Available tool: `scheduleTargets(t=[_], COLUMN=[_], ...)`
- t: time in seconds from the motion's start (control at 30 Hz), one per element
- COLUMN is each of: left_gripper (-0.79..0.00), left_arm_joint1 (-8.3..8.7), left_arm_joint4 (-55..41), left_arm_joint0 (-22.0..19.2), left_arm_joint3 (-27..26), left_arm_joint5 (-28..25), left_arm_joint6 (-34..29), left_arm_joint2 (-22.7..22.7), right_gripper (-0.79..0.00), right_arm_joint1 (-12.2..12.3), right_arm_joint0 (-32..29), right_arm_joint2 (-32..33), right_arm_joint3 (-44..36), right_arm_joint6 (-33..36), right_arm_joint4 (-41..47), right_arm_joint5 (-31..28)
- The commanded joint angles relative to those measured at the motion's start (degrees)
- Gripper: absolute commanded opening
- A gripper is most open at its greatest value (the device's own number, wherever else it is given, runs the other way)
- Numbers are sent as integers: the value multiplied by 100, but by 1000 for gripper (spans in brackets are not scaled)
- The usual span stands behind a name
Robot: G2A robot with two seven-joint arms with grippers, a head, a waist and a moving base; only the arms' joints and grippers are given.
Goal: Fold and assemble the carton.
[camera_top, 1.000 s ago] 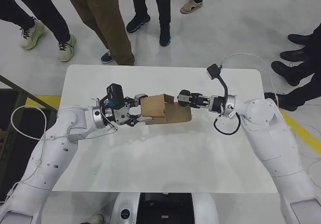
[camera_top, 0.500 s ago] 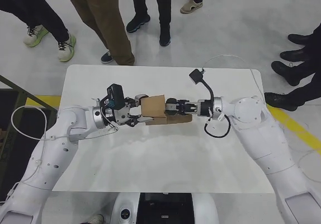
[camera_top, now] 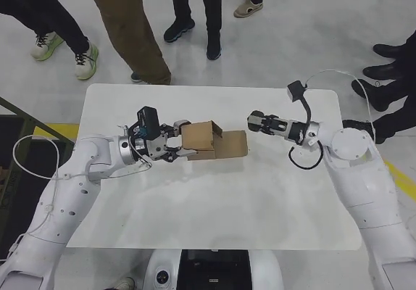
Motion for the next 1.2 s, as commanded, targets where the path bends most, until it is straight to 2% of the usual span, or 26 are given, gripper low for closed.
scheduleTargets(t=[0.0, 0.13, 0.23, 0.3, 0.4, 0.67, 1.17], left_gripper=[-443, -443, -443, -443, -443, -446, -440], left_arm_joint1=[1, 0, -2, -3, -6, -19, -33], left_arm_joint4=[7, 15, 17, 18, 23, 118, 300], left_arm_joint0=[-2, 2, 10, 14, 15, -17, -74], left_arm_joint3=[-14, -52, -73, -83, -86, -84, -13], left_arm_joint5=[-15, -19, 0, -1, 6, -16, -5], left_arm_joint6=[-4, 13, 26, 30, 32, -28, -31], left_arm_joint2=[-4, -11, -14, -10, -3, 79, 150], right_gripper=[-785, -785, -785, -785, -785, -785, -776], right_arm_joint1=[19, 5, -46, -107, -171, -304, -292], right_arm_joint0=[-38, -12, 26, 36, 126, 330, 313], right_arm_joint2=[6, -171, -365, -496, -663, -889, -922], right_arm_joint3=[117, 377, 601, 686, 872, 1047, 689], right_arm_joint6=[61, 257, 501, 867, 1210, 1570, 1627], right_arm_joint4=[-92, -132, 172, 795, 1240, 2078, 2077], right_arm_joint5=[232, 495, 526, 418, 286, -34, 81])
